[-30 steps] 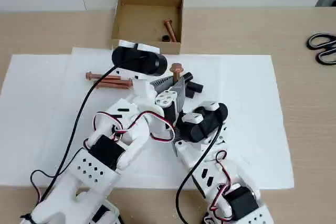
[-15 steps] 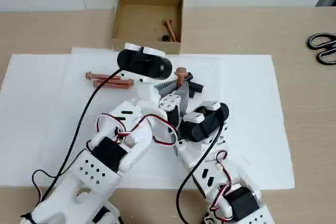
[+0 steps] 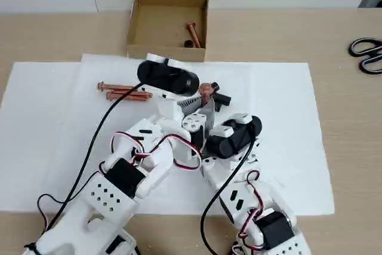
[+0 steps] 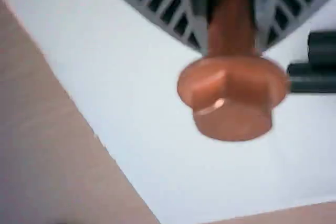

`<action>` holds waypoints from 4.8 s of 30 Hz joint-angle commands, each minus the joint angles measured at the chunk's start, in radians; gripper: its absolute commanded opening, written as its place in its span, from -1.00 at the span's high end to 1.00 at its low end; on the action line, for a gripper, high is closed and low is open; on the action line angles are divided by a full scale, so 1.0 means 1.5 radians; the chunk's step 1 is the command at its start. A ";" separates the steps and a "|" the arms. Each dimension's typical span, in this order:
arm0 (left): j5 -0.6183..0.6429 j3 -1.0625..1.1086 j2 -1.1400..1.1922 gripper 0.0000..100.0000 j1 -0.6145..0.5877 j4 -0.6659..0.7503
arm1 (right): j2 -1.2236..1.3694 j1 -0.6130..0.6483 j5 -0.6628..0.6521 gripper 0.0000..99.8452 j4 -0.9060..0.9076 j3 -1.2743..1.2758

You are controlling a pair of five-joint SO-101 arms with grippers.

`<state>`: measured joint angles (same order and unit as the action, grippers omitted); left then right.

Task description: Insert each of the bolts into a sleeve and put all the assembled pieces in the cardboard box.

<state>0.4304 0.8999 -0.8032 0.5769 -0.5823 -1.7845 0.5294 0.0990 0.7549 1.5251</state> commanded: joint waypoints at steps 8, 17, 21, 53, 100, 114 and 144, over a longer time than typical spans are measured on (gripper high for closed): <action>-0.009 -0.015 -0.045 0.99 0.015 -0.083 | -0.016 -0.014 0.004 0.99 -0.014 -0.020; -0.036 0.020 -0.057 0.99 0.024 -0.084 | -0.016 -0.014 0.004 0.99 -0.014 -0.020; -0.036 0.015 -0.058 0.95 0.025 -0.117 | -0.016 -0.014 0.004 0.99 -0.014 -0.020; -0.123 -0.225 -0.058 0.45 -0.477 -0.666 | 0.430 -0.133 -0.065 0.99 0.053 -0.447; -0.120 -0.202 -0.059 0.45 -0.612 -0.676 | 1.840 -0.148 -0.066 0.55 -0.521 -1.403; -0.121 -0.202 -0.059 0.45 -0.612 -0.676 | 1.665 -0.161 -0.063 0.55 -0.133 -1.533; -0.120 -0.202 -0.059 0.45 -0.612 -0.676 | 1.272 -0.182 -0.073 0.55 0.614 -1.370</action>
<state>0.2478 0.6007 -0.8800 -0.3406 -1.5934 0.1811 0.2547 0.0069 1.6694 -0.5831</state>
